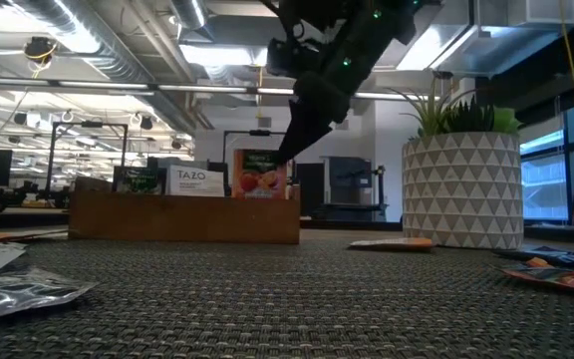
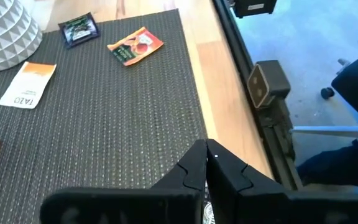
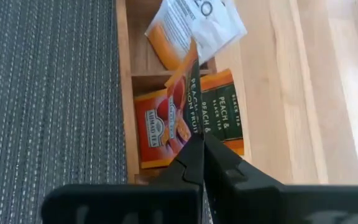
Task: Pick & Place Tea
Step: Put the orange tea bag to the right section of the wooden organizer
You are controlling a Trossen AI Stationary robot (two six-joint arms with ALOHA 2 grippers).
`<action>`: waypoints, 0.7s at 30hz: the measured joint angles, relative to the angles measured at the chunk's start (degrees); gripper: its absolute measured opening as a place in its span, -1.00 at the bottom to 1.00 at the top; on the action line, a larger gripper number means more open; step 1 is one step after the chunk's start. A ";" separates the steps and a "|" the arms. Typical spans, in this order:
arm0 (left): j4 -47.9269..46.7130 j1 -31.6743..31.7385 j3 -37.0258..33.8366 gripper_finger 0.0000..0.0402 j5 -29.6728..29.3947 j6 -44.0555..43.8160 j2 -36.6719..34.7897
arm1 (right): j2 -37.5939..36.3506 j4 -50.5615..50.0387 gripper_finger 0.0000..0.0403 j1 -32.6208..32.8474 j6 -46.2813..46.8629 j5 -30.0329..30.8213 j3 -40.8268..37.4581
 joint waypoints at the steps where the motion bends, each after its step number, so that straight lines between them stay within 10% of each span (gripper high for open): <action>1: -0.04 0.14 -0.12 -0.98 -0.01 -0.30 -0.01 | 0.00 -0.12 -0.97 0.00 0.02 0.02 -0.06; 21: 1.48 0.99 -0.13 -0.95 0.07 -1.50 0.00 | 2.50 0.05 -0.97 -0.28 2.93 -2.89 -0.17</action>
